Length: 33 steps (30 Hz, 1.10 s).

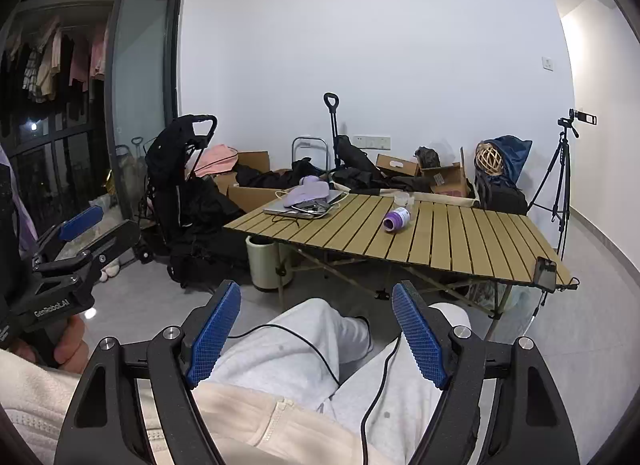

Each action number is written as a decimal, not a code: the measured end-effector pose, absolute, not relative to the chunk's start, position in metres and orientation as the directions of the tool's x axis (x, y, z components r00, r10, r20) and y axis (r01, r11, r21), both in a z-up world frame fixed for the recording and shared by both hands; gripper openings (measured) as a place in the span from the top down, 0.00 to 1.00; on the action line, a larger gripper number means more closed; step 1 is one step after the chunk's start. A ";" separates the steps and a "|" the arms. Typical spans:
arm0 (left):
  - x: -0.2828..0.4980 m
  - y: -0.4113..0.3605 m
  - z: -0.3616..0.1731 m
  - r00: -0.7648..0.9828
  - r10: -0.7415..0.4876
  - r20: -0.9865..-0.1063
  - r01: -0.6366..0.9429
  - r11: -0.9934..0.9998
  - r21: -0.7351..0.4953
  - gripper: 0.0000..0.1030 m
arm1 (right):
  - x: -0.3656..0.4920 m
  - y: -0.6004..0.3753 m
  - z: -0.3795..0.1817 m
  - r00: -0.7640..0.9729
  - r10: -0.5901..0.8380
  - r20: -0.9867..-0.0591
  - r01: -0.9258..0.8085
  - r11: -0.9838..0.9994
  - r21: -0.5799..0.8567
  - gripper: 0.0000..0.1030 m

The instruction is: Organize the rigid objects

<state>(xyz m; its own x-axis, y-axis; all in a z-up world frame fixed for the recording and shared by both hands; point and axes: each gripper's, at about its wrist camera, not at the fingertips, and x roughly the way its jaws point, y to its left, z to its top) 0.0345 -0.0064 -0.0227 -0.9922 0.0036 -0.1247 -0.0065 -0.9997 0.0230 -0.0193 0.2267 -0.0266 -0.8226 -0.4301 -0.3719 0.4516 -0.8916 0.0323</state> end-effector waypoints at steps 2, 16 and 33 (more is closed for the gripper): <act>0.035 -0.007 -0.023 -0.992 0.005 -0.123 -0.008 -1.000 0.025 0.00 | -0.019 0.227 -0.026 -0.823 -0.431 -0.371 0.453 -0.891 0.032 0.19; 0.038 -0.008 -0.020 -0.992 0.003 -0.128 -0.005 -1.000 0.017 0.00 | -0.017 0.225 -0.028 -0.820 -0.437 -0.369 0.462 -0.886 0.022 0.19; 0.038 -0.009 -0.018 -0.992 0.003 -0.125 -0.006 -1.000 0.023 0.00 | -0.015 0.223 -0.026 -0.822 -0.441 -0.361 0.471 -0.882 0.006 0.19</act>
<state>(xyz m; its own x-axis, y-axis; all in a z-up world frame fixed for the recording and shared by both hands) 0.0381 -0.0087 -0.0180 -0.9922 0.0032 -0.1249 -0.0061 -0.9997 0.0229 -0.0147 0.2231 -0.0262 -0.8217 -0.4413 -0.3606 0.4712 -0.8820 0.0058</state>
